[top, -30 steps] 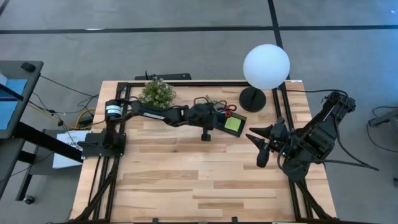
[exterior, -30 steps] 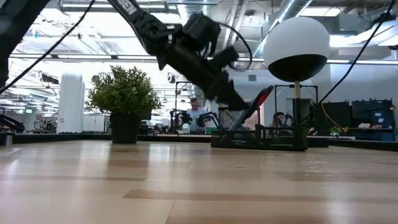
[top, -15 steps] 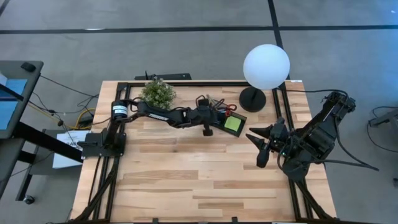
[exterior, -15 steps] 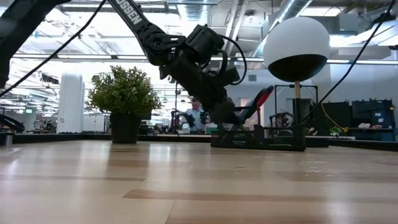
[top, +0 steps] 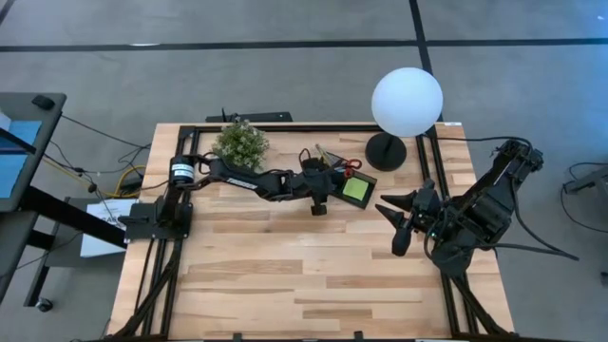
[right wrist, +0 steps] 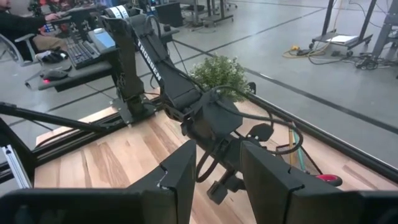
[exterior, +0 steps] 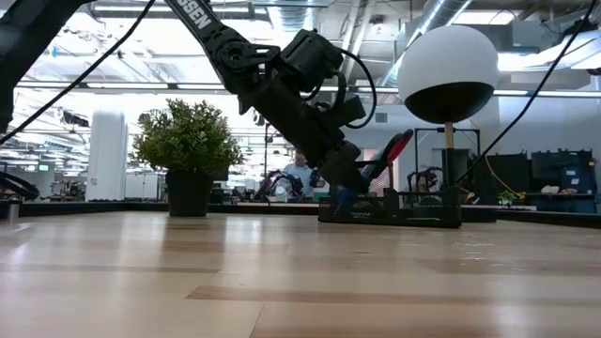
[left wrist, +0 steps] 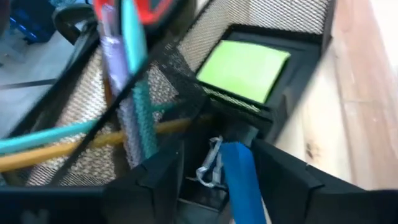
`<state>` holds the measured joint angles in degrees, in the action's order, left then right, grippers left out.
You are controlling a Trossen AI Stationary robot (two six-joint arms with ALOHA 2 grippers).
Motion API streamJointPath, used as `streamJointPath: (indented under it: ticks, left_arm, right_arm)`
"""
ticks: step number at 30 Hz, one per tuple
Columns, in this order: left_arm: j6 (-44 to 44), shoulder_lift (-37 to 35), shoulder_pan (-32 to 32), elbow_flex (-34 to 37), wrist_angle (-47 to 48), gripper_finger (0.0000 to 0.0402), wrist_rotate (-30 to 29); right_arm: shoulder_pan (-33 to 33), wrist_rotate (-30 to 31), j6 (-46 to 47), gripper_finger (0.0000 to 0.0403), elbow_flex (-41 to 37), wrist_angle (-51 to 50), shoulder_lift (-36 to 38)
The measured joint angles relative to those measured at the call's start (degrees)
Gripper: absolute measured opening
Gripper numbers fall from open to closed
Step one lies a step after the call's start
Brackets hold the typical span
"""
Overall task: Pick and place office supplies into organizer
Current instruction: Put the blue eraser into the black desk organizer
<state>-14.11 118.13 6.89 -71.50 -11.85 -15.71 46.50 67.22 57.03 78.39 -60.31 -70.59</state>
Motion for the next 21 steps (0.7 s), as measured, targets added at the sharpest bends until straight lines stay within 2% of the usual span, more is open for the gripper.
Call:
streamJointPath:
  ticks: [6, 10, 14, 16, 21]
  left_arm:
    - [1.0, -0.2, -0.4, 0.0, 2.3, 0.0211, -1.7]
    - [0.4, -3.2, -1.3, -0.5, 3.6, 0.0210, -3.7]
    - [-2.9, -6.6, -1.8, -4.5, 8.8, 0.0204, -6.2]
    - [-3.2, -7.8, -1.7, -6.6, 12.4, 0.0202, -5.7]
    - [2.5, -9.0, -1.8, -8.6, 22.7, 0.0201, -1.8]
  right_arm:
    - [0.0, 0.0, 0.0, 0.0119, 0.0, 0.0, 0.1]
    - [0.0, -0.3, 0.0, 0.0119, 0.0, 0.4, 0.1]
    - [0.0, -0.3, 0.0, 0.0119, 0.0, 0.5, 0.1]
    - [0.0, -0.3, 0.0, 0.0119, 0.0, 0.5, 0.1]
    - [0.1, -3.1, 0.0, 0.0119, 0.0, 1.2, 0.1]
